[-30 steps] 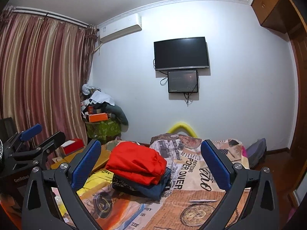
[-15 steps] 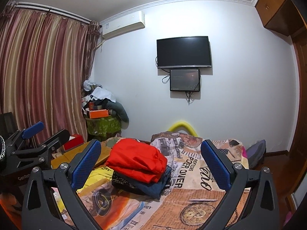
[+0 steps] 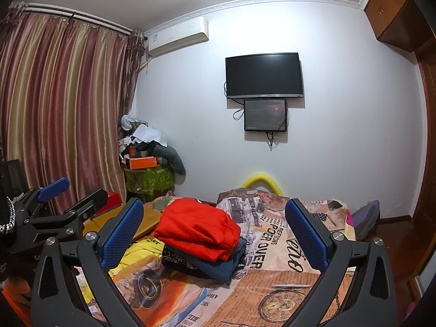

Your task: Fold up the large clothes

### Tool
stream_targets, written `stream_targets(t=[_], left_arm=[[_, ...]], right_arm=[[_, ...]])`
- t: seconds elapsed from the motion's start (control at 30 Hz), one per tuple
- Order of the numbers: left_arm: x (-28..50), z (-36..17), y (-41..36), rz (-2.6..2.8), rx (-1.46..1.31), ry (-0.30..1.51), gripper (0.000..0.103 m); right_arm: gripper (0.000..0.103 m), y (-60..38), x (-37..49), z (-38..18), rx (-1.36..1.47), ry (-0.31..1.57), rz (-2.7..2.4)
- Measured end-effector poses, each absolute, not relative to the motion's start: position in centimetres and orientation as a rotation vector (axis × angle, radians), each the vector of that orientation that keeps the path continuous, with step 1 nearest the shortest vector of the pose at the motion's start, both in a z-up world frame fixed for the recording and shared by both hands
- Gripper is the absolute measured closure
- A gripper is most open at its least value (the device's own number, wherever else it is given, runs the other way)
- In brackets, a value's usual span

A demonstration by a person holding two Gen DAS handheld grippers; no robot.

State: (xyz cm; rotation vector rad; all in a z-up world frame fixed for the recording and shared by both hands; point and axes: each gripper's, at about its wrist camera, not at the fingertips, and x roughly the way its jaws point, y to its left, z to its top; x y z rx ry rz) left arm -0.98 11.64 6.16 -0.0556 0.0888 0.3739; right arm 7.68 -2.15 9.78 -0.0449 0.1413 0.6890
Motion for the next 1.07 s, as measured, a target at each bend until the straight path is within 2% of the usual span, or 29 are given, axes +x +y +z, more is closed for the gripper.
stream_targets(t=[1.07], left_arm=[[-0.36,5.28,11.70,0.322,-0.062,0.119,0.000]], right_arm=[[0.000,-2.13,8.52,9.09,-0.051,0.173,0.659]])
